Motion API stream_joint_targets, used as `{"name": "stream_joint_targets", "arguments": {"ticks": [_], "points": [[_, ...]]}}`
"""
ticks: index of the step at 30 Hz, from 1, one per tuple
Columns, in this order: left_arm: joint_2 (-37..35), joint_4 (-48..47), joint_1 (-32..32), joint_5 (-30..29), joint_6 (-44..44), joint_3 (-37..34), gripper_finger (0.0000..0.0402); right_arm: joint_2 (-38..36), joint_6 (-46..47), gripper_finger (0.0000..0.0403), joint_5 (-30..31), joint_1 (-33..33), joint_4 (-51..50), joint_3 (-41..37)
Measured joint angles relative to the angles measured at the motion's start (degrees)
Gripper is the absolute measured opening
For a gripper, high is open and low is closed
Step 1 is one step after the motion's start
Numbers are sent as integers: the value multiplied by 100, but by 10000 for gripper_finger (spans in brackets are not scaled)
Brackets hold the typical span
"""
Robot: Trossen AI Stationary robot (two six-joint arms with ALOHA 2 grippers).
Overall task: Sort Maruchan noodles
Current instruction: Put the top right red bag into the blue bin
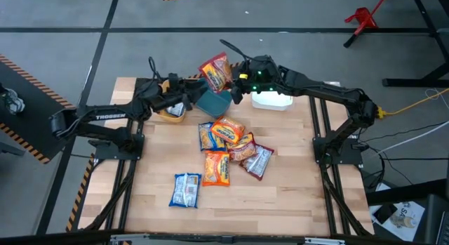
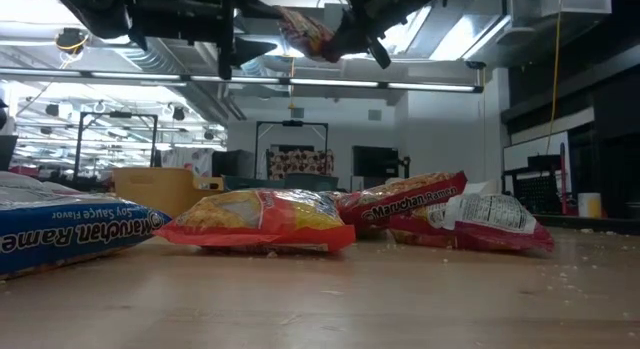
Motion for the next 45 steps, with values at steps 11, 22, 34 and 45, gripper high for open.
{"name": "stream_joint_targets", "arguments": {"ticks": [11,22,34,45], "points": [[112,38,-31,-164,16,0,269,149,31,0,-70,157,28,0],[110,-85,-35,-353,24,0,266,302,105,0,-46,420,74,-2],[105,-336,-33,-341,-167,0,229,302,-49,0,-144,450,63,-2],[105,-417,-31,-378,-175,0,154,302,-376,56,-107,448,-6,-2]]}}
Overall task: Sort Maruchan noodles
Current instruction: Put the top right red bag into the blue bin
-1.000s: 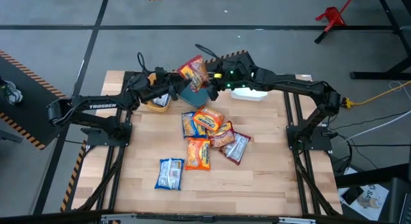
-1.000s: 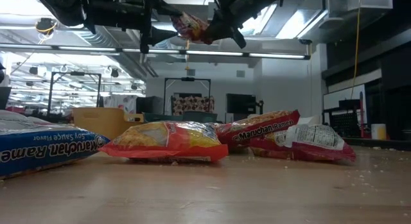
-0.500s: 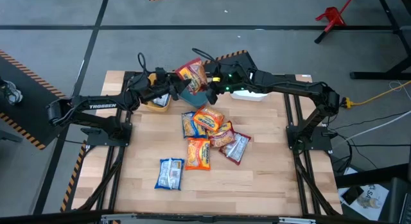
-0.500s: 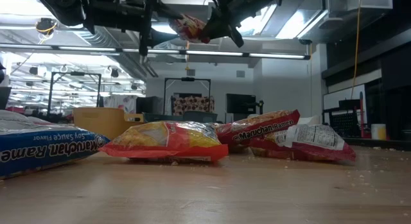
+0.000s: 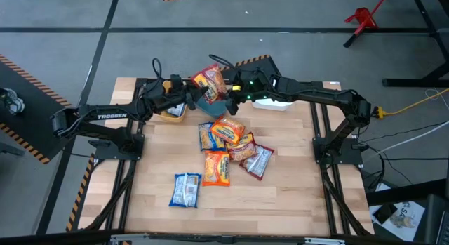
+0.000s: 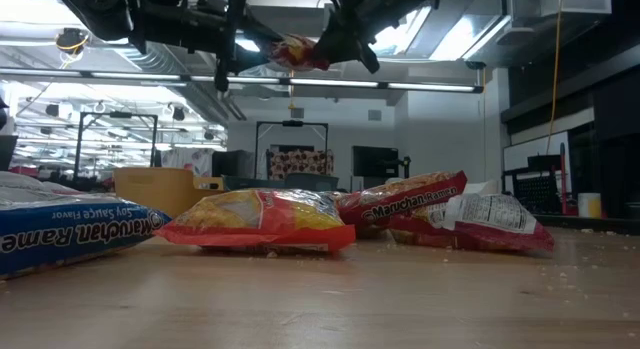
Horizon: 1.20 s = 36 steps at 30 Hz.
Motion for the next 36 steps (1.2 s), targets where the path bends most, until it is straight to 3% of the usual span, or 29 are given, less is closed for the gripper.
{"name": "stream_joint_targets", "arguments": {"ticks": [7,12,22,36], "points": [[2,-163,-2,-584,-128,-2,129,-5,-112,162,6,-2,-58,0],[7,-792,55,-1174,-499,-4,120,-145,-114,203,189,-2,-55,2],[225,-1507,162,-1876,-1939,-7,117,-400,-113,200,360,-2,-96,7],[1943,-895,97,-2078,-3987,-7,116,-411,-118,198,313,-2,-88,7]]}}
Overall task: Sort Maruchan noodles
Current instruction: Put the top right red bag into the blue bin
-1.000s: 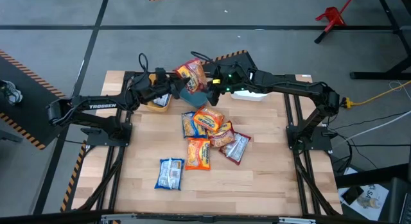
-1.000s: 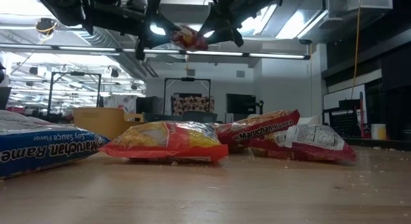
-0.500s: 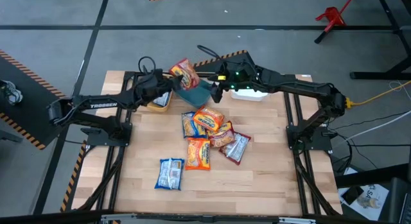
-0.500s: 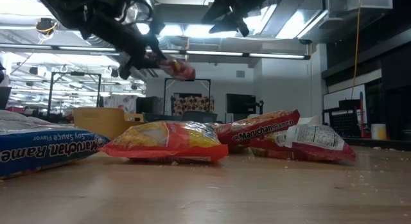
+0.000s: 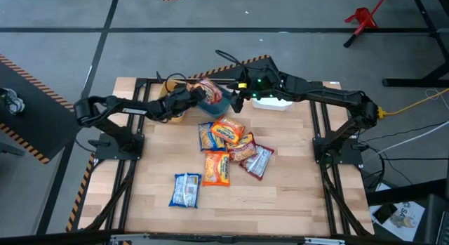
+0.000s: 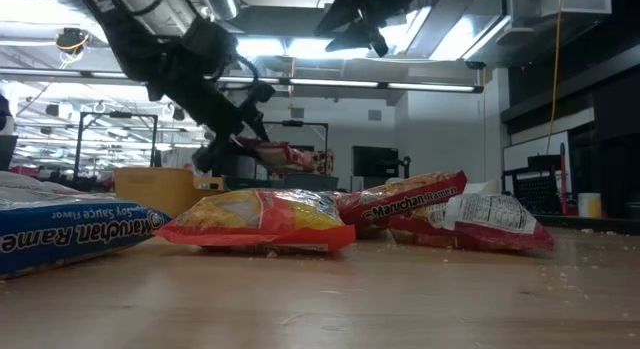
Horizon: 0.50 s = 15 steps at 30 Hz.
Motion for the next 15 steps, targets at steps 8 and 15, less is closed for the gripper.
{"name": "stream_joint_targets", "arguments": {"ticks": [8,15], "points": [[535,338,2,197,-519,0,116,0,-3,198,-7,0,0,0],[733,468,17,309,-415,0,145,0,-121,198,-87,0,0,-2]]}}
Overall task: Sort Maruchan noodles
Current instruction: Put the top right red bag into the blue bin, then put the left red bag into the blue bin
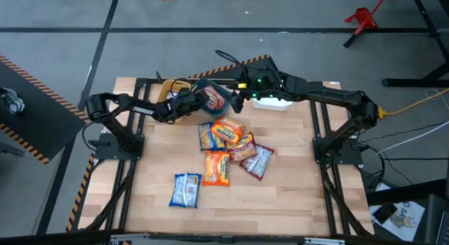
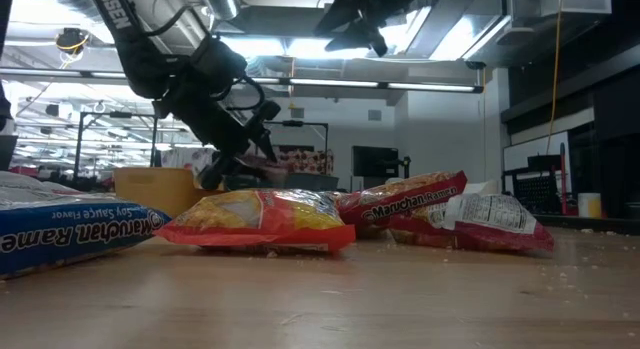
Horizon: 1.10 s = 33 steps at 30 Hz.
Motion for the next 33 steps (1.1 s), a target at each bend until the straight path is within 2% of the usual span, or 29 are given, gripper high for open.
{"name": "stream_joint_targets", "arguments": {"ticks": [7,11,17,23,28,33], "points": [[5,232,134,243,316,0,196,0,-61,198,-317,0,-65,0],[-30,269,303,827,384,0,210,0,-69,198,-276,0,-341,0],[-412,272,573,1829,570,0,210,0,-177,198,-274,0,-683,-2],[-1258,-492,745,1747,991,0,209,0,-198,198,-274,0,-747,-2],[-1955,-837,594,1853,1507,0,209,45,-573,198,-274,4,-1560,-39],[-2486,-858,305,1936,1971,0,209,66,-621,198,-586,4,-1954,-770]]}}
